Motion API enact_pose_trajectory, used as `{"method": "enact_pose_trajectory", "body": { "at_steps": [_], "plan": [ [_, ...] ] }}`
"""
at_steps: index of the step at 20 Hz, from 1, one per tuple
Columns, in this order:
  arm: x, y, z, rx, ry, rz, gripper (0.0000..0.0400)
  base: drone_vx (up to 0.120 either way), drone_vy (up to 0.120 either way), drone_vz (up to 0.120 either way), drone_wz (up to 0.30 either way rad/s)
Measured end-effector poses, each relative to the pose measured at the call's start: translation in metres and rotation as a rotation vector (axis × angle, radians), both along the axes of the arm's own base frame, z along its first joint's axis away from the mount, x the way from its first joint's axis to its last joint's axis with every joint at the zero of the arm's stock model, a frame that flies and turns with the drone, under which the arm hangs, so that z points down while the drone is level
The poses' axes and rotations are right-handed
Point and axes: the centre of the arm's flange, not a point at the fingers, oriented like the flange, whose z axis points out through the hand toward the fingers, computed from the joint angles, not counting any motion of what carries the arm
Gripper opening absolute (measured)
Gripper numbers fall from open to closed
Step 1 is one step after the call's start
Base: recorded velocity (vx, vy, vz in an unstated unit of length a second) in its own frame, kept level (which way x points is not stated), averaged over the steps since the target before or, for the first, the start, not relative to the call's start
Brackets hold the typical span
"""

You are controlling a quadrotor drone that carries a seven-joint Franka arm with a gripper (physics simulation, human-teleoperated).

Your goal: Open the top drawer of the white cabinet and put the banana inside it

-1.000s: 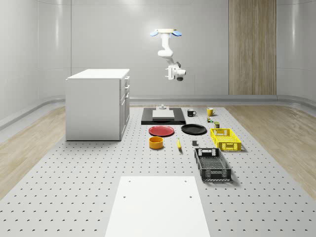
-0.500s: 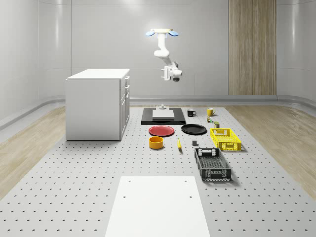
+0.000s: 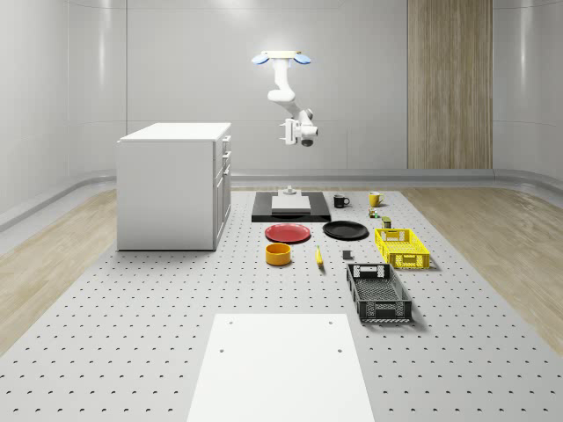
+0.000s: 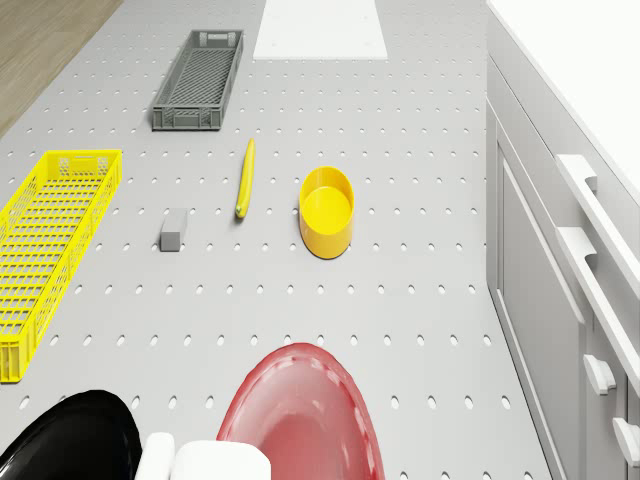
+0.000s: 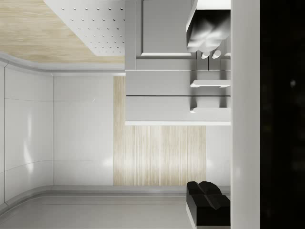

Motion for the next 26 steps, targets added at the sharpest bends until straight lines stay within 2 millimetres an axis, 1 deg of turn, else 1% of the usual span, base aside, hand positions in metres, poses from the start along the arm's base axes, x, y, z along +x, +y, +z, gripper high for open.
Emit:
{"method": "enact_pose_trajectory", "body": {
  "at_steps": [26],
  "plan": [
    [0.0,0.0,-0.0001,0.0,0.0,0.0,0.04,0.12,-0.12,0.0,0.0]
  ]
}}
